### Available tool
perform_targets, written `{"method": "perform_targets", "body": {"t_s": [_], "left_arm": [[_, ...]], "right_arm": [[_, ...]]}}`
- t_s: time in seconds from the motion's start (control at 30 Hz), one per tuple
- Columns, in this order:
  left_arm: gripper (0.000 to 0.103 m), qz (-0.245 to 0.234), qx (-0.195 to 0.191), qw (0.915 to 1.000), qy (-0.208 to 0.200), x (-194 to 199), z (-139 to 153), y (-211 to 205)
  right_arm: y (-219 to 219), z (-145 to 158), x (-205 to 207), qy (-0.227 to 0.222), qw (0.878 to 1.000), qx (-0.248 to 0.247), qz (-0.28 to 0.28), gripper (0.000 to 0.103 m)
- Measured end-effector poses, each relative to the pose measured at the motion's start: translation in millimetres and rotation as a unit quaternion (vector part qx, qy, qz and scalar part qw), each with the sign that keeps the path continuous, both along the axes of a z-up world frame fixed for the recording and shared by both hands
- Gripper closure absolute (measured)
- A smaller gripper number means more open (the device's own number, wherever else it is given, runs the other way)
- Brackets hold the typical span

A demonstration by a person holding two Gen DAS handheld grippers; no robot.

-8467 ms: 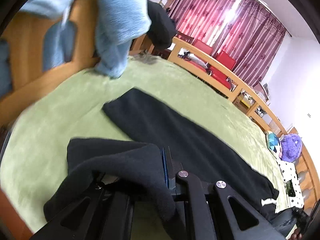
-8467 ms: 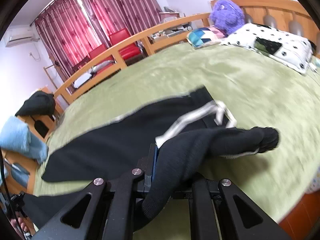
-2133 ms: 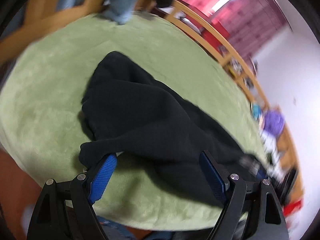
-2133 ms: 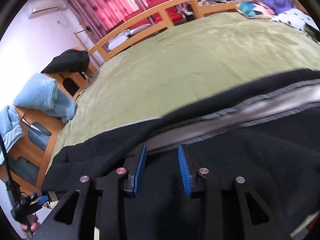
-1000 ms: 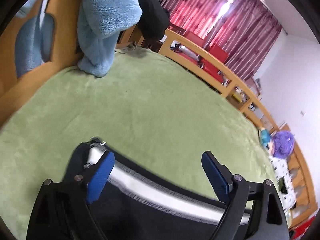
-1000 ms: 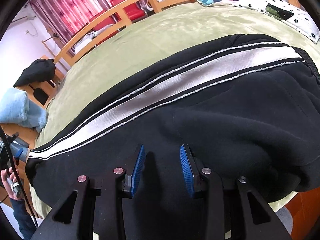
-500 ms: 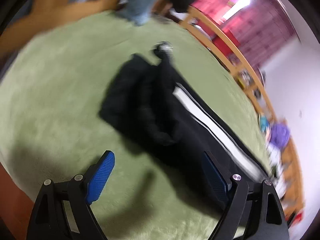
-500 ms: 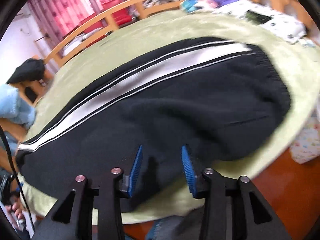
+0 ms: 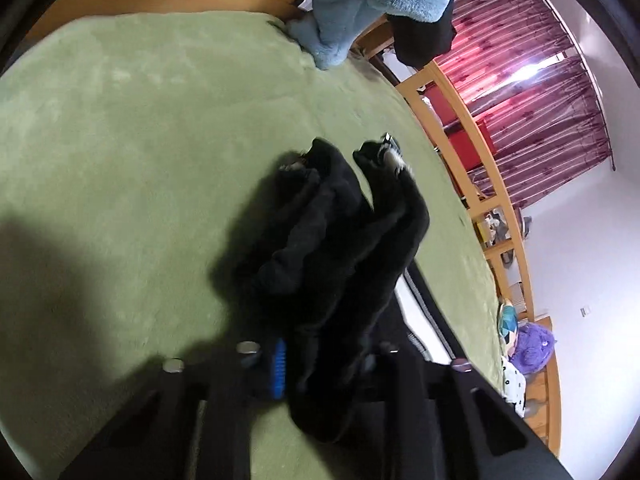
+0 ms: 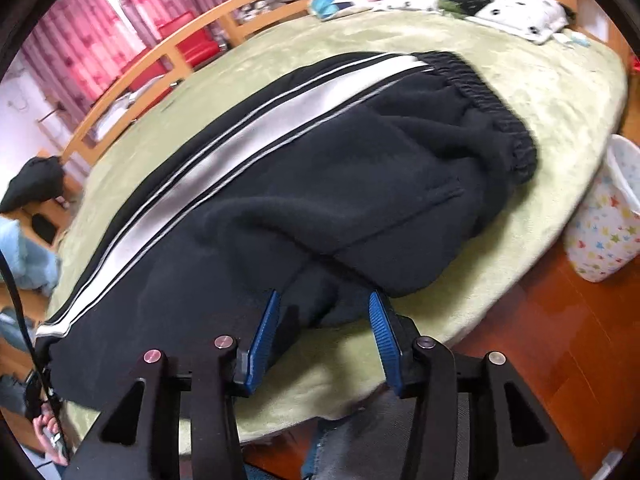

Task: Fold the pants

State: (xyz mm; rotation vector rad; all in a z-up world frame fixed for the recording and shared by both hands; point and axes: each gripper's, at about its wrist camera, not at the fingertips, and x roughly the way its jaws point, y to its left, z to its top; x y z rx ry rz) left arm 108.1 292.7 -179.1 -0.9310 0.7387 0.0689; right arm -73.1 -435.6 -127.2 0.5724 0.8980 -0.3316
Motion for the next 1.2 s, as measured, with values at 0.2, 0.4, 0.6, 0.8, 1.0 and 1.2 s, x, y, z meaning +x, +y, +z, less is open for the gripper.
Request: {"method": "perform_targets", "body": {"t_s": [0.2, 0.4, 0.6, 0.8, 1.0, 1.2], "left_arm": [[0.088, -0.001, 0.057, 0.9982, 0.019, -22.4, 46.3, 34.6], [0.084, -0.021, 0.122, 0.9859, 0.113, -26.7, 41.6, 21.1], [0.027, 0.022, 0.227, 0.9674, 0.111, -52.4, 86.8, -4.5], [0.027, -0.051, 0.217, 0.9715, 0.08, -45.6, 98.2, -71.9], [0.027, -0.117, 0.208, 0.9684, 0.073, -39.9, 83.9, -148.6], [0.027, -0.145, 0.194, 0.9665, 0.086, -23.6, 64.1, -196.7]], "right_arm": [[-10.0, -0.5, 5.0, -0.004, 1.0, 0.019, -0.001, 0.056], [-20.3, -11.5, 2.9, -0.008, 1.0, 0.025, 0.009, 0.056], [-48.6, -4.5, -19.2, -0.035, 0.999, 0.026, -0.023, 0.05], [-82.8, -19.5, -16.7, -0.075, 0.993, 0.089, -0.02, 0.037], [-94.3, -13.0, -29.9, -0.134, 0.983, 0.125, 0.004, 0.038], [-137.3, -16.4, -30.6, -0.164, 0.973, 0.156, -0.038, 0.022]]}}
